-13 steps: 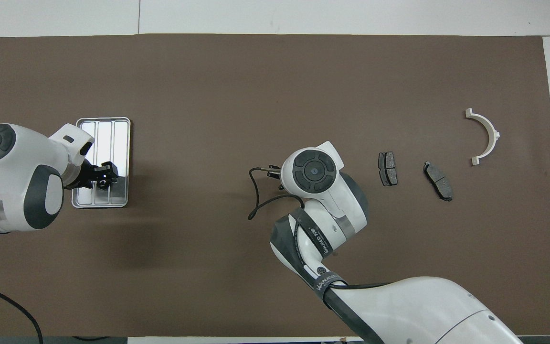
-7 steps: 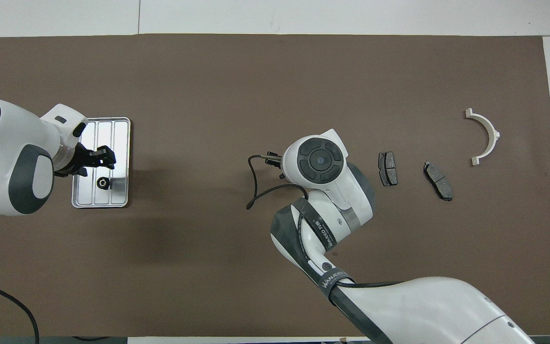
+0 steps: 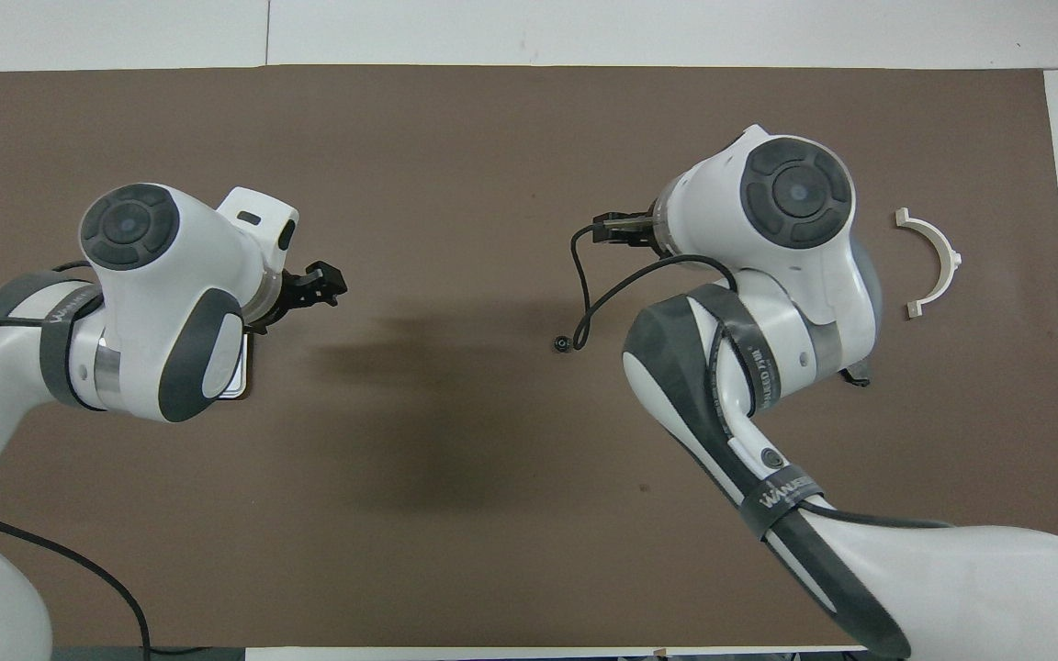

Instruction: Pick bearing gear from pile to tray

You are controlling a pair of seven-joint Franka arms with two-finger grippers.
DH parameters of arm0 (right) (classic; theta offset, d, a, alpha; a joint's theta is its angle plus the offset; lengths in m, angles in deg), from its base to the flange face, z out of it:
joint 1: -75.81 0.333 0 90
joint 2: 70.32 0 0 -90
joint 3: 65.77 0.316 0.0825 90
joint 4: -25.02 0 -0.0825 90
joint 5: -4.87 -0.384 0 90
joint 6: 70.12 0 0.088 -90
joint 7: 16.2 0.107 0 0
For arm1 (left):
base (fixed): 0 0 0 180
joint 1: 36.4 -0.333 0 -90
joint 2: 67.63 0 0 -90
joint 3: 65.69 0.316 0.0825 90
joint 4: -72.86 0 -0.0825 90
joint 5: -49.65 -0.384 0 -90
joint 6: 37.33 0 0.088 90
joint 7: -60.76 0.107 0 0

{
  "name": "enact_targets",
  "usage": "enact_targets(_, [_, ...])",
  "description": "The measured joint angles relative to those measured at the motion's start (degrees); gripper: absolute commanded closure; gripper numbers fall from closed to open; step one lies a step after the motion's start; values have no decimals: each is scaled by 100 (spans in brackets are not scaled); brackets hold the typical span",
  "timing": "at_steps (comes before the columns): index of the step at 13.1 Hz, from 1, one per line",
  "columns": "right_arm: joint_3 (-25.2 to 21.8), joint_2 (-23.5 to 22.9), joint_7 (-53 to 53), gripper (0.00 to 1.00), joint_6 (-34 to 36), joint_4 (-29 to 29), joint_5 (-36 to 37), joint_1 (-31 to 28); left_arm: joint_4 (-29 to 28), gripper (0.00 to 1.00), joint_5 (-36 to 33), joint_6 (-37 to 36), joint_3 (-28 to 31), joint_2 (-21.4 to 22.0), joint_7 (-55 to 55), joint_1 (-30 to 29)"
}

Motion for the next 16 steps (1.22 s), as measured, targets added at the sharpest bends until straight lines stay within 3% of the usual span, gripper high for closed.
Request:
enact_targets(4, [-32,290,-2206,0,730,250,2,-946,617,0,276,-1,-18,-242,-1457,1138])
enact_targets(6, [-36,586,-2699,0,1433,384,-12,-1374,1113,0,296,4,-19,-699,-2178,1744])
enact_targets(8, [-36,827,-2773,0,2400,706,-21,-1631,1738,0,297,12,-15,-1376,-2578,2197])
enact_targets(11, [-35,1201,-2580,0,3306,874,-35,-1771,2296,0,298,6,0,-2156,-2708,2522])
enact_targets(13, [-36,1348,-2402,0,3762,867,-92,-1872,2444,0,301,12,8,-2400,-2782,2605])
enact_targets(16, [-35,1502,-2368,0,4019,826,-112,-1924,2516,2,301,77,52,-2422,-2811,2607])
